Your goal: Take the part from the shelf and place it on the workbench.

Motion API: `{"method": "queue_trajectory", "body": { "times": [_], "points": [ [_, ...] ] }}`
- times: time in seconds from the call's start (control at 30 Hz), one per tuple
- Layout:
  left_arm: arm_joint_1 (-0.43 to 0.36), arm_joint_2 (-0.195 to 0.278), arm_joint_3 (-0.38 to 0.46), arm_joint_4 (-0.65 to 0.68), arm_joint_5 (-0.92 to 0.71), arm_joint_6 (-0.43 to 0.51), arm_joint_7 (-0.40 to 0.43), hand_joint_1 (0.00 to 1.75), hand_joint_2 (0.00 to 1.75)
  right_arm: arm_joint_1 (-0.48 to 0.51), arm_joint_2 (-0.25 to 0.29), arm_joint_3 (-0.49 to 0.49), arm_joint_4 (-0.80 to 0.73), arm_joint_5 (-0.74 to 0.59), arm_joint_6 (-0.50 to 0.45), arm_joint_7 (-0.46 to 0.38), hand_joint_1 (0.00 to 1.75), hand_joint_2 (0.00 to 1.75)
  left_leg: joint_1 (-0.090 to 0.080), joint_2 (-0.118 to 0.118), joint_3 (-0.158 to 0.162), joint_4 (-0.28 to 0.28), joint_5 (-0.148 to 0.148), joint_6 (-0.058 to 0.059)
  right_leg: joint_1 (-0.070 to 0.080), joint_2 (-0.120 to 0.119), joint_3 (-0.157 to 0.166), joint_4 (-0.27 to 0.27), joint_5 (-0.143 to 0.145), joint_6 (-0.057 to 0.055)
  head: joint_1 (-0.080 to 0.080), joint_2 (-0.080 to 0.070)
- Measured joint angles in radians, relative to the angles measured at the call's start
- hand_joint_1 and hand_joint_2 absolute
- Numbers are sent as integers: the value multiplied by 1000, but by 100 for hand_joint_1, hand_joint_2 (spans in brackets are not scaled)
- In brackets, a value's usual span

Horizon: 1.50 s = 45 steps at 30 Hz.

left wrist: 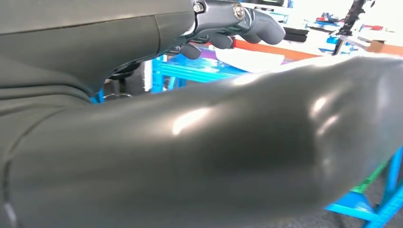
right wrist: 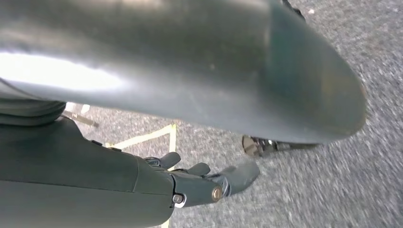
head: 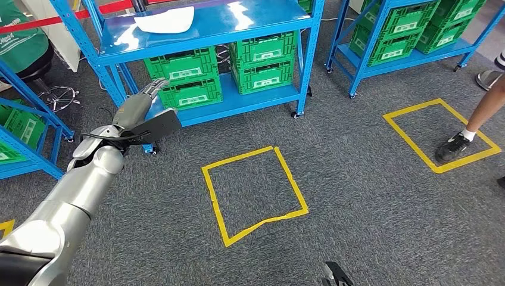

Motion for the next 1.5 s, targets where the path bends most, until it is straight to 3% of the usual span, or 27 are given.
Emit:
{"method": "queue_trajectory", "body": {
  "times": [0.03, 0.27, 0.43, 0.53, 0.6, 0.67, 0.7, 0.73, 0.77, 0.83, 0.9, 1.0, 1.07, 1.1, 1.17, 1.2, 1.23, 1.27, 1.3, 1.37, 1.43, 1.5],
  "points": [
    [0, 0, -2, 0, 2, 0, 3, 0, 0, 1, 0, 0, 0, 0, 0, 2, 0, 0, 0, -1, -1, -1, 1, -4, 0, -1, 0, -1, 1, 1, 0, 0],
    [-2, 2, -12, 5, 20, 14, 27, 0, 0, -2, 1, -1, 1, 8, 1, 5, 0, 0, -3, -4, -5, 1, 4, 10, -3, -5, 6, -17, 9, 15, 0, 0],
    [-6, 4, -18, 10, 26, 19, 33, 0, 0, -1, 2, -4, 2, 8, 0, 8, 0, 0, -9, -4, -9, 7, 4, 23, -9, -4, 7, -22, 14, 28, 0, 0],
    [-13, 3, -18, 9, 26, 19, 34, 0, 0, -1, 3, -6, 2, 7, -1, 8, 0, 0, -1, 2, 1, -12, 12, 38, -7, -11, 4, -19, 8, 37, 1, 0],
    [-18, 1, -19, 9, 27, 20, 34, 0, 0, -2, 3, -7, 2, 6, -2, 7, 0, 0, 5, 10, 9, -26, 18, 46, -5, -35, -28, 52, -32, 39, 3, 0],
    [-21, 1, -22, 11, 29, 20, 35, 0, 0, -2, 3, -7, 2, 6, -2, 6, 0, 0, 4, 17, 11, -27, 18, 47, -5, -52, -93, 184, -91, 42, 5, 0],
    [-20, 1, -24, 13, 30, 20, 35, 0, 0, -2, 3, -7, 2, 5, -2, 6, 0, 0, 5, 20, 11, -26, 16, 46, -6, -55, -120, 234, -105, 44, 5, 0],
    [-20, 1, -26, 15, 31, 20, 36, 0, 0, -1, 3, -7, 2, 5, -2, 5, 0, 0, 6, 22, 11, -25, 14, 44, -8, -56, -129, 248, -100, 46, 5, 0],
    [-20, 0, -27, 17, 33, 20, 36, 0, 0, -1, 3, -7, 2, 5, -2, 4, 0, 0, 7, 25, 12, -22, 11, 40, -9, -58, -118, 222, -77, 47, 5, 0],
    [-21, -1, -27, 17, 38, 20, 36, 0, 0, -1, 4, -8, 2, 5, -2, 2, 0, 0, 11, 28, 12, -10, 0, 27, -13, -66, -54, 93, -17, 51, 5, 0],
    [-24, -2, -28, 17, 43, 21, 37, 0, 0, -1, 6, -8, 2, 5, -1, -1, 0, 0, 9, 29, 10, 2, -12, 12, -13, -70, -8, 5, 6, 44, 6, 0],
    [-26, -4, -29, 17, 46, 22, 38, 0, 0, -1, 8, -8, 3, 6, -1, -3, 0, 0, 7, 29, 14, 0, -19, -5, -10, -64, 0, -3, -2, 18, 7, 0],
    [-29, -4, -32, 17, 46, 26, 40, 0, 0, -1, 8, -8, 3, 7, -1, -2, 0, 0, 10, 28, 5, 28, -37, -16, -11, -62, 9, -5, -6, 3, 4, 0],
    [-32, -3, -34, 18, 46, 30, 43, 0, 0, -1, 8, -9, 3, 7, -1, -2, 0, 0, 11, 27, -16, 72, -57, -21, -12, -62, 15, -6, -9, -3, 2, 0],
    [-36, -2, -41, 21, 45, 41, 51, 0, 0, -2, 7, -9, 3, 8, -2, -1, 0, 0, 12, 26, -90, 205, -105, -25, -11, -61, 23, -6, -17, -11, -1, 0],
    [-36, -1, -44, 24, 43, 46, 57, 0, 0, -1, 7, -9, 3, 9, -2, 0, 0, 0, 12, 25, -128, 263, -117, -26, -10, -60, 27, -6, -21, -13, -1, 0],
    [-35, 0, -48, 26, 40, 51, 62, 0, 0, -1, 7, -9, 3, 10, -2, 1, 0, 0, 12, 25, -152, 290, -112, -24, -8, -58, 32, -6, -26, -14, -1, 0],
    [-35, 1, -51, 28, 37, 55, 68, 0, 0, -1, 8, -10, 3, 10, -2, 1, 0, 0, 11, 25, -155, 276, -86, -19, -7, -55, 39, -6, -31, -14, -1, 0],
    [-37, 3, -54, 30, 34, 61, 74, 0, 0, 0, 8, -10, 3, 11, -2, 1, 0, 0, 10, 23, -139, 224, -43, -12, -5, -52, 47, -6, -36, -13, -1, 0],
    [-46, 8, -60, 34, 22, 74, 95, 0, 0, -1, 9, -13, 3, 15, -1, -3, 0, 0, 2, 18, -82, 83, 30, 7, -3, -48, 60, -8, -48, -9, 0, 0],
    [-59, 12, -67, 40, 9, 86, 120, 0, 0, -2, 11, -14, 4, 19, 0, -9, 0, 0, -6, 14, -46, 7, 45, 18, -5, -46, 67, -13, -54, 0, 1, 0],
    [-68, 14, -73, 47, -3, 91, 143, 0, 0, -1, 12, -14, 4, 23, 2, -15, 0, 0, -7, 14, -32, -10, 38, 22, -6, -46, 71, -12, -46, 13, 1, 0]
  ]
}}
